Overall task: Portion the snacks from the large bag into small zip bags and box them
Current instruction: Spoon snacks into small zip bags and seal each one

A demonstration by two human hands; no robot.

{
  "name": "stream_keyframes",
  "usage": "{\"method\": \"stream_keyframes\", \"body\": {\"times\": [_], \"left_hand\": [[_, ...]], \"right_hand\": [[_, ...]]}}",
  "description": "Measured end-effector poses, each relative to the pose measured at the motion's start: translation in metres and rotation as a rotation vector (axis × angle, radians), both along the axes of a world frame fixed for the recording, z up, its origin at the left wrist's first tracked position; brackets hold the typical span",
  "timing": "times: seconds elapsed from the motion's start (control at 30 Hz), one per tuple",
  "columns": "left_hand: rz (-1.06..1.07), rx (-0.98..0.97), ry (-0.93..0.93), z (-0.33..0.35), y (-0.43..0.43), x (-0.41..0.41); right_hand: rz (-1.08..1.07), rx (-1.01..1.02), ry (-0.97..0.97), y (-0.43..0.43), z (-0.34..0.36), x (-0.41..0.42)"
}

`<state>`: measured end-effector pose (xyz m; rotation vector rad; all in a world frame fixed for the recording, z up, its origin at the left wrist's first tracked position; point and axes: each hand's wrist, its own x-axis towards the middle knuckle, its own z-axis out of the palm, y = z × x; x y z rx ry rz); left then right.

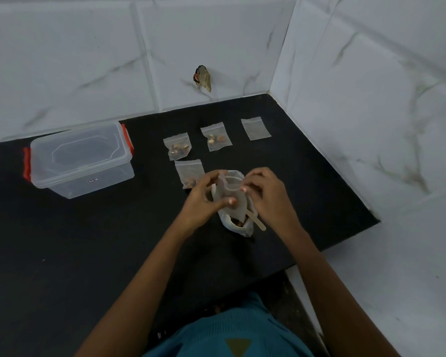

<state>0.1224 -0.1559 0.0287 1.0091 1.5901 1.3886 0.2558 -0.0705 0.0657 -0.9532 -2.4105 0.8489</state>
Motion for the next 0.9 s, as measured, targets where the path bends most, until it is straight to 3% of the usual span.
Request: {"method": "stream_keyframes", "body": {"times": [0.23, 0.43, 0.73, 0.9], "left_hand": [[0.198, 0.099, 0.057, 0.027, 0.005, -0.015], [0.196, 0.210, 0.061, 0.040, 0.010, -0.006], [0.208, 0.234, -0.051, 0.046, 0.010, 0.000], [0.113, 0.148, -0.064, 0.048, 0.011, 0.002]], "right_hand": [[0.239, -0.111, 0.021, 0.013, 0.017, 0.005], [-0.030, -0.231, 0.276, 0.009, 0.024, -0.001], [-0.069, -0.450, 0.357, 0.014, 0.030, 0.000], [-0.085, -0.396, 0.394, 0.014, 0.031, 0.001]]}}
